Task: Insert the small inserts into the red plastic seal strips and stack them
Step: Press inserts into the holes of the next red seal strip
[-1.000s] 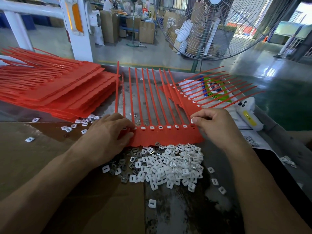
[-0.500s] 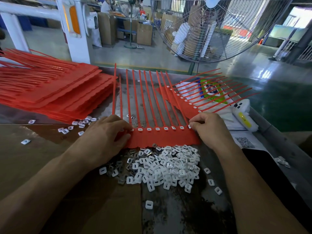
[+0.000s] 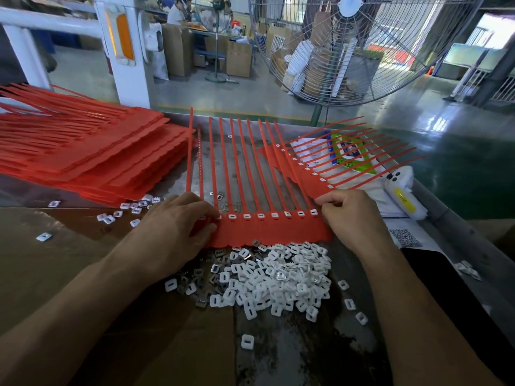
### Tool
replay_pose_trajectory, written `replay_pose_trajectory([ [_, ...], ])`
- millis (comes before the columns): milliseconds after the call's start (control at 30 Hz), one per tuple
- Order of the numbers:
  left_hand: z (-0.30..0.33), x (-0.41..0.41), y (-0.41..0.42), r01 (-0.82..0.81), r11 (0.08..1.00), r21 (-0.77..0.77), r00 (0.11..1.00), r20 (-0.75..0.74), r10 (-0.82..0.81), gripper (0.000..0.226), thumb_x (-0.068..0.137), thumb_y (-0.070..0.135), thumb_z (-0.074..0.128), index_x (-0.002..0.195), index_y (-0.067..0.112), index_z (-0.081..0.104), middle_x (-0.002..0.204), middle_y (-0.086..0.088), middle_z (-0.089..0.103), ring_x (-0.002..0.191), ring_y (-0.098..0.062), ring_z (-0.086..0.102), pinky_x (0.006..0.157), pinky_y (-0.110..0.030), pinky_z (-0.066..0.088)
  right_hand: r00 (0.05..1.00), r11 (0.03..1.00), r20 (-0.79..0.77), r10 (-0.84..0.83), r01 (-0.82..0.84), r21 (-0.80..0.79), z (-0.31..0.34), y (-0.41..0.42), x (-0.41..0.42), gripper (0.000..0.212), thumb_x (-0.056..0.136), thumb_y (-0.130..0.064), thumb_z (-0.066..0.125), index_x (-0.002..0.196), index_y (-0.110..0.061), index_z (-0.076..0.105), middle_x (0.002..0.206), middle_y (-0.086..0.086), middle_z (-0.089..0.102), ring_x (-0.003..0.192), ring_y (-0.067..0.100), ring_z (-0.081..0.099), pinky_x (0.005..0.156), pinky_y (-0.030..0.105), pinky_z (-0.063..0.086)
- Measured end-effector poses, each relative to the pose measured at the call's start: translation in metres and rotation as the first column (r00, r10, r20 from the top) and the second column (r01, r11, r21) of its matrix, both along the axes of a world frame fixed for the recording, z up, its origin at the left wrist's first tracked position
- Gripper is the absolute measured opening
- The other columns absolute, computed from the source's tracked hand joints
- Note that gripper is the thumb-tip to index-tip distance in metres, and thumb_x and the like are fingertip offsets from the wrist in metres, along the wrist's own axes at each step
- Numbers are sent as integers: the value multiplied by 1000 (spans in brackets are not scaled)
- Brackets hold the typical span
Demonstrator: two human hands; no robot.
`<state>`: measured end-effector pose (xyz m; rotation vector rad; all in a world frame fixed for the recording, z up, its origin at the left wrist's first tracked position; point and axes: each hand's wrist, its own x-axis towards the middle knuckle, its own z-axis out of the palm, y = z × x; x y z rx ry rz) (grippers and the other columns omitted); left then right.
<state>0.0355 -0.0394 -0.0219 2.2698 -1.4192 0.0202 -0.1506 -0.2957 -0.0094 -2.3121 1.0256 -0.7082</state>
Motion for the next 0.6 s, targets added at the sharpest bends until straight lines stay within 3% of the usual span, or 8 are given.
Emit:
replay_pose_trajectory([
  [200, 0, 0, 0, 4, 1000, -23, 1000, -6, -4, 34, 97, 42, 55, 128, 33, 65, 123, 14, 57, 116, -11, 52, 103, -42, 47, 979, 997, -204, 25, -38, -62, 5, 4, -1, 27, 95, -18, 57, 98, -28, 82, 108, -10, 77, 88, 8, 58, 80, 31, 51],
  [467, 1, -1, -1, 10, 1000, -22, 1000, -2, -10, 35, 96, 43, 55, 127, 33, 65, 122, 13, 58, 116, -11, 53, 103, -42, 47, 921, 989, -386, 50, -100, -112, 14, 12, 1, 34, 97, -16, 52, 112, -28, 80, 123, -8, 74, 112, 18, 66, 91, 35, 54],
  [600, 1, -2, 0, 12, 1000, -25, 1000, -6, -12, 36, 95, 44, 54, 127, 33, 65, 122, 13, 58, 115, -10, 53, 103, -42, 47, 940, 981, -341, 2, -69, -183, 10, 19, 2, 32, 97, -15, 51, 102, -25, 81, 108, -4, 77, 98, 20, 68, 82, 34, 55],
])
